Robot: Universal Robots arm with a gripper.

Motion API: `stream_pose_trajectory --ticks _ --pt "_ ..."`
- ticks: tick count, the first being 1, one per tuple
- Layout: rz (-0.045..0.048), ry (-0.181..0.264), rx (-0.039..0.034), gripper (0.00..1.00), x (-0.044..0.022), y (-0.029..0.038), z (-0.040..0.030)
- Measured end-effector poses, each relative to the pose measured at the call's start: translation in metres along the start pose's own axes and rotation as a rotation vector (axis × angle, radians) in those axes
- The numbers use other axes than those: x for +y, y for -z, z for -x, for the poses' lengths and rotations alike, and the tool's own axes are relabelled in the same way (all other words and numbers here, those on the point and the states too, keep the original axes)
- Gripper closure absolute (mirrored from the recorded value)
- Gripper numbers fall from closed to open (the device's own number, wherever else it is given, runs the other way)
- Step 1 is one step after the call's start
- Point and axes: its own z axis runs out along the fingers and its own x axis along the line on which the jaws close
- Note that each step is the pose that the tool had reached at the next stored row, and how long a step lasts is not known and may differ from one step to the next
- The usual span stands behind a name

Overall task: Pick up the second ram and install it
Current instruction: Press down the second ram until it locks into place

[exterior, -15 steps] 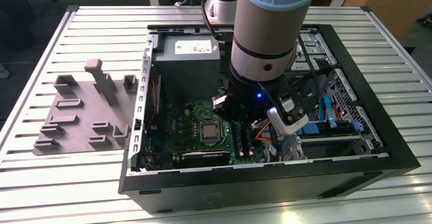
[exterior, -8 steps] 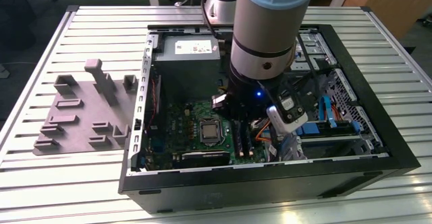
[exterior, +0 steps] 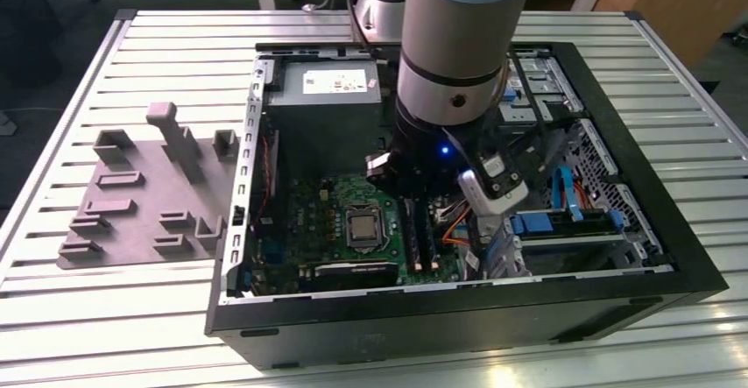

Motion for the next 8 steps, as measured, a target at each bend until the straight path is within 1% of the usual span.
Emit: stream_pose_trajectory --ticks 3,8 --pt "0.0002 0.0 0.0 0.89 0.0022 -0.0001 0.0" --pt "0.0001 0.0 0.0 0.89 0.0027 0.0 -0.0001"
